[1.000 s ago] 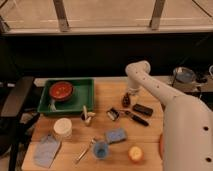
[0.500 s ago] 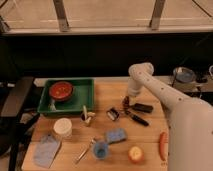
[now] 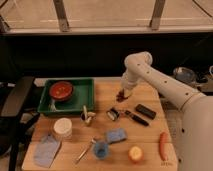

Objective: Place grapes in paper cup

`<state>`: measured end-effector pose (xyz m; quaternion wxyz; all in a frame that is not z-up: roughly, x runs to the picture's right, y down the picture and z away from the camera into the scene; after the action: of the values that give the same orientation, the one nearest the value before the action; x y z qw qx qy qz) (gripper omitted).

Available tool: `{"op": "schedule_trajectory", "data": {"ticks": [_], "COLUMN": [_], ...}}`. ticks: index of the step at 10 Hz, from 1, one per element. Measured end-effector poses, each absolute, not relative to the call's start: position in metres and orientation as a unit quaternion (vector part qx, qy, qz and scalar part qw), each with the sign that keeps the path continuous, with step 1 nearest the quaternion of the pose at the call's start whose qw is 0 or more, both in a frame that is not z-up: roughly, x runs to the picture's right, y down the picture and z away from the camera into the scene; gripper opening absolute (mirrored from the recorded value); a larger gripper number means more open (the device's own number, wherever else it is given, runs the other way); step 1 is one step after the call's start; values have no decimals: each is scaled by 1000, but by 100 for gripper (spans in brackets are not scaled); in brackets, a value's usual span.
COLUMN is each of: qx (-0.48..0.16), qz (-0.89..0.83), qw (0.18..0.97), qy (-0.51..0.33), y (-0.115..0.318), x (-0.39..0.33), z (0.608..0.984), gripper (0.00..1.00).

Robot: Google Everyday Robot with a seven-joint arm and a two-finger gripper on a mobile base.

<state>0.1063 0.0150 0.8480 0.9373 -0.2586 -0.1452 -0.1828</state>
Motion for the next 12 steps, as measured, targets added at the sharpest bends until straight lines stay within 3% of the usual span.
{"op": "schedule_trajectory", "data": {"ticks": [6, 12], "qx": [-211, -205], "qz": [-278, -359], "qw": [906, 828], "qy": [-241, -379], "y": [-14, 10], "x": [-44, -167], "z": [790, 717], "gripper": [0, 0]}}
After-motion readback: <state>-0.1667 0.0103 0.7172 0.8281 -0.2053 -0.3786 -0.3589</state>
